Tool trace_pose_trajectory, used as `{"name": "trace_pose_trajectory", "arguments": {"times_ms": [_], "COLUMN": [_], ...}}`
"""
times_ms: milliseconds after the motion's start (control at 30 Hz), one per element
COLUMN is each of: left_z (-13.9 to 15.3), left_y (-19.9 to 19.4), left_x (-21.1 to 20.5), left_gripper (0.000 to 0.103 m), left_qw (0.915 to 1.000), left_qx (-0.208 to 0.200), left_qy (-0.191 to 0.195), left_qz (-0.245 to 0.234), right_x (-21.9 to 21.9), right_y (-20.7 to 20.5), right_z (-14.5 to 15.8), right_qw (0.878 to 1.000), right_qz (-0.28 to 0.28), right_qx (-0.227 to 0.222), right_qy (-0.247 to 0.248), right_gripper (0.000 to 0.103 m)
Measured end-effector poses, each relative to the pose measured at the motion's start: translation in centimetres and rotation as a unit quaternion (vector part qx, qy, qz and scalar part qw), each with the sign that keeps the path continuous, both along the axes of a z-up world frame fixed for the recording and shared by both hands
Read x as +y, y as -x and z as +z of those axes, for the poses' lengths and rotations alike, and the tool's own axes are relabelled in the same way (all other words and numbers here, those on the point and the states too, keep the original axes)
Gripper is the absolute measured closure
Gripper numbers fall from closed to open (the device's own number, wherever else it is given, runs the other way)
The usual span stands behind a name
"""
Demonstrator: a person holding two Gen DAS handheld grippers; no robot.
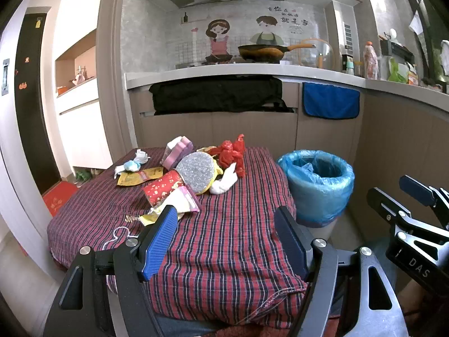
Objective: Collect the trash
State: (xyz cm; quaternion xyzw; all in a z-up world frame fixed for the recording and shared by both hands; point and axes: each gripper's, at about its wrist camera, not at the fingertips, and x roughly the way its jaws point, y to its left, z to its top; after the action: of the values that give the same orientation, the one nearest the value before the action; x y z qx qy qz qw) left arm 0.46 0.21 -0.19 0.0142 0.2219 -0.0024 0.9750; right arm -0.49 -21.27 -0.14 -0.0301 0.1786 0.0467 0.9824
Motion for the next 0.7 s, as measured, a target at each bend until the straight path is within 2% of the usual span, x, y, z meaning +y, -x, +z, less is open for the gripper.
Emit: {"name": "trace_pose_trajectory", "arguments": {"times_ms": [700], "left_z": [0.1], "left_y": [-0.2], "left_x": [0.0], "left_gripper": [0.031], "left_qw": [1.0], "left_qx": [0.002], "left_qy": [0.0], "left_qz": [0.0], "right_x": [0.5], "right_y": [-0.2], "right_z": [-1.0], "right_qw": [1.0], "right_qz": [-0.004], "right_qx": [-0.003], "right_qy": [-0.001], "right_gripper": [0.035]}}
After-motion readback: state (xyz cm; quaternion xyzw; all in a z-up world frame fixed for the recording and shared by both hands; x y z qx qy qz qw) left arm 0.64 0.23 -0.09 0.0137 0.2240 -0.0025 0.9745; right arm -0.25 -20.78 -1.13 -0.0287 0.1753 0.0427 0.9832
